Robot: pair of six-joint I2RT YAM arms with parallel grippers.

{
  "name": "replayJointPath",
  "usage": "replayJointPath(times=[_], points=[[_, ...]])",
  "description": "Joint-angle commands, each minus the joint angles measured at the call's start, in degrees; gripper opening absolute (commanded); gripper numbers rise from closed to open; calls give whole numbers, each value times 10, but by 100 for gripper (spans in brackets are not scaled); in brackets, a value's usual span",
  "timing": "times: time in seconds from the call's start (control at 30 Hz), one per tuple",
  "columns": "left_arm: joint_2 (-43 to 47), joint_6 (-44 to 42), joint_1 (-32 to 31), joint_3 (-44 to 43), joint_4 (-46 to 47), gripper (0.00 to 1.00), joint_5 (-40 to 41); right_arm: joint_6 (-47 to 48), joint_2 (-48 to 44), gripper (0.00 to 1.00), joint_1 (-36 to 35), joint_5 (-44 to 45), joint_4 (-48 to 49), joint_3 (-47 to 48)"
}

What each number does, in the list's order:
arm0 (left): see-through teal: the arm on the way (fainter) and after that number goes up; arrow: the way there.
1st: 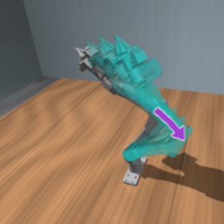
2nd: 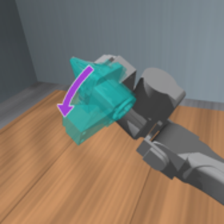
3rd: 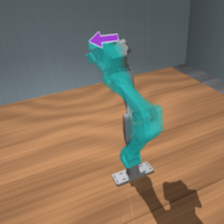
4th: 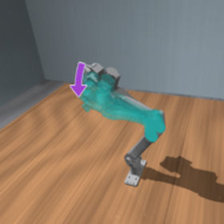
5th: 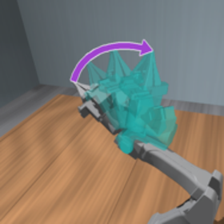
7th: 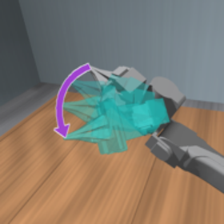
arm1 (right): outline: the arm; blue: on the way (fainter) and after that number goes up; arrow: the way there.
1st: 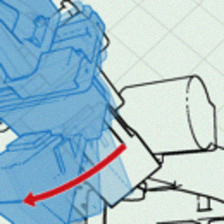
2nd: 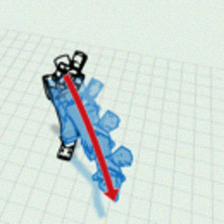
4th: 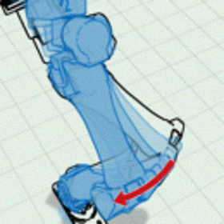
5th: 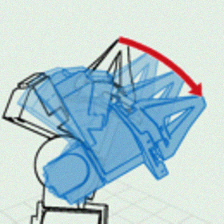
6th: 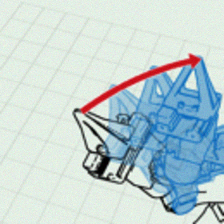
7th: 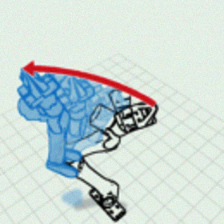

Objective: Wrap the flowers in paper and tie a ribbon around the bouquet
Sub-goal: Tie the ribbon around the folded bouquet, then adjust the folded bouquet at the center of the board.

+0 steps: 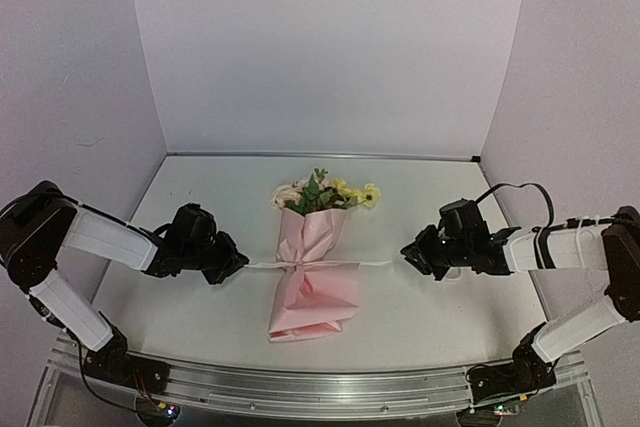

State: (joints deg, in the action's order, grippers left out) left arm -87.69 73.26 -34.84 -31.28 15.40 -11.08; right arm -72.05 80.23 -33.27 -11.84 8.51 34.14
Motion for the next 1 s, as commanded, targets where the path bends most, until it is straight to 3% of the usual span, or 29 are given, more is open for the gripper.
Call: replayJointPath(times=[0.0, 0.1, 0.23, 0.57, 0.97], points=[[-30, -25, -12, -8, -48, 0, 53, 97, -7, 36, -5, 66, -155, 41], [-36, -26, -18, -11, -46, 0, 52, 131, -32, 64, -46, 118, -229, 78], [-40, -29, -22, -12, -41, 0, 48, 182, -51, 83, -120, 208, -327, 165], [-51, -20, -29, -7, -18, 0, 37, 401, 189, 86, -289, 247, -421, 469], [-61, -4, -40, -9, -12, 0, 33, 477, 309, 83, -331, 245, -466, 542]])
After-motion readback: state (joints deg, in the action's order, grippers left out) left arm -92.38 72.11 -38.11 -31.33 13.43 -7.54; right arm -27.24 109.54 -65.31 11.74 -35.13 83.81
